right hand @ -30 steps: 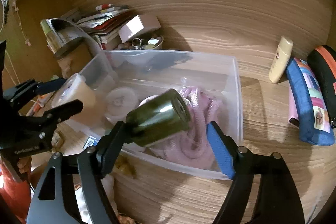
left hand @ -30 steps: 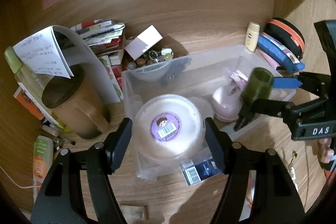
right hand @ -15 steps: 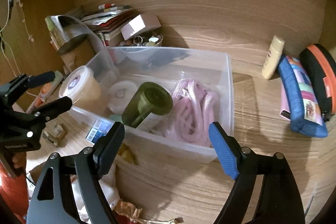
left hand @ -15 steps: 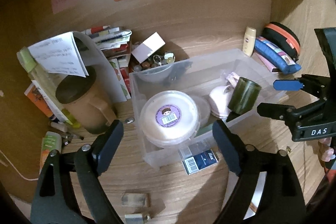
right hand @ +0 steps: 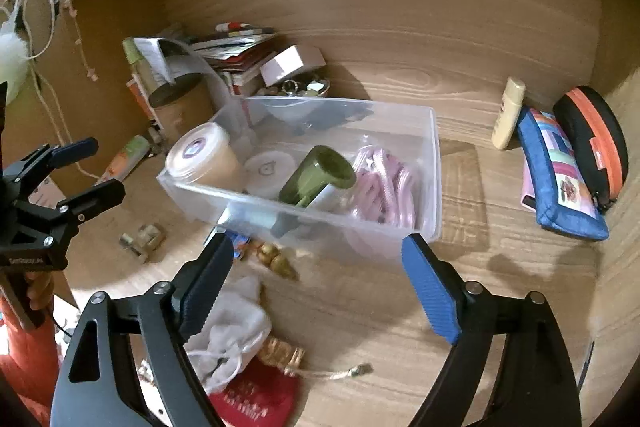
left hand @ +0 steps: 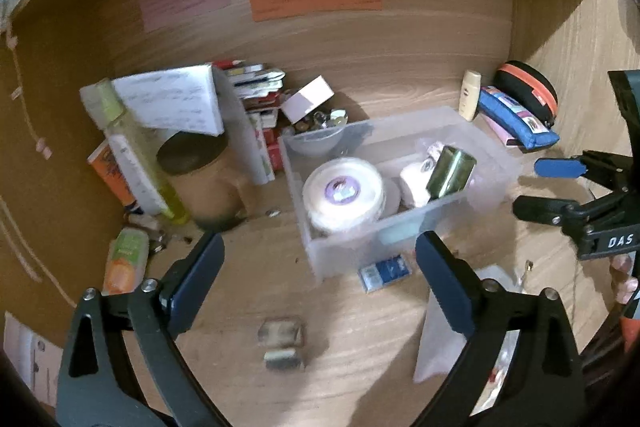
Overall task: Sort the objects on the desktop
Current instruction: 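Grasp the small clear glass block with the left tool while the right tool grasps the red drawstring pouch, then carry the glass block and red pouch over the clear box and open both tools, then grasp the second glass block with the left tool while the right tool grasps the white drawstring pouch, then carry the glass block and white pouch into the clear box and open both tools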
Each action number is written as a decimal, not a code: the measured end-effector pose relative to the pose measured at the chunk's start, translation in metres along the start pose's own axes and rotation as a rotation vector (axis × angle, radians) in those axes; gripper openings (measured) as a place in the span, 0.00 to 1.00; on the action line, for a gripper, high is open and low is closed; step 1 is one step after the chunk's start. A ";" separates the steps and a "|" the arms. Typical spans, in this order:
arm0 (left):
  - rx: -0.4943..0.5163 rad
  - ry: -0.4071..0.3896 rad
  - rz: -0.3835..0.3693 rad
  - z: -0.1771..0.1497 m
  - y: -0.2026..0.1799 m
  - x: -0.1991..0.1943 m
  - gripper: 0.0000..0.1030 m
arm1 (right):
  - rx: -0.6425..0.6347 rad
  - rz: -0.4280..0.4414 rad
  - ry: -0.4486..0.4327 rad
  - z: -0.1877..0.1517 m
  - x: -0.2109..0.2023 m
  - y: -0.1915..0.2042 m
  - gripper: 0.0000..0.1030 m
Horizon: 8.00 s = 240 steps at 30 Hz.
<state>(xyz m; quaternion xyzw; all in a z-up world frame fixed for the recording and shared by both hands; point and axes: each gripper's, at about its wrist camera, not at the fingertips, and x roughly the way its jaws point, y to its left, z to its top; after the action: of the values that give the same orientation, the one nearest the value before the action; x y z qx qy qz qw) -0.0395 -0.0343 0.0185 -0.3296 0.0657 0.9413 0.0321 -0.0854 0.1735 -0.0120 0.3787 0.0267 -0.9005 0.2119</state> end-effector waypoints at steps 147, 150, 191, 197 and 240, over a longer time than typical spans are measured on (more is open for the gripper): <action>-0.107 0.089 -0.188 0.073 -0.056 0.127 0.25 | -0.043 -0.169 -0.082 0.057 0.074 -0.025 0.22; -0.113 0.081 -0.191 0.073 -0.054 0.124 0.30 | -0.061 -0.191 -0.095 0.057 0.074 -0.022 0.36; -0.179 0.056 0.029 -0.007 0.032 0.007 0.92 | -0.078 -0.162 -0.167 0.006 -0.023 0.015 0.99; -0.177 0.110 0.058 -0.034 0.048 0.010 0.92 | -0.108 -0.139 -0.127 -0.012 -0.018 0.033 0.99; -0.161 0.274 0.046 -0.085 0.038 0.072 0.38 | -0.100 -0.019 0.116 -0.042 0.059 0.028 0.57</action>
<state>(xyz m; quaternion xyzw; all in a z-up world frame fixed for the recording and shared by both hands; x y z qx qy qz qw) -0.0472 -0.0830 -0.0879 -0.4549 0.0011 0.8902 -0.0251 -0.0829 0.1348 -0.0796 0.4189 0.0877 -0.8766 0.2201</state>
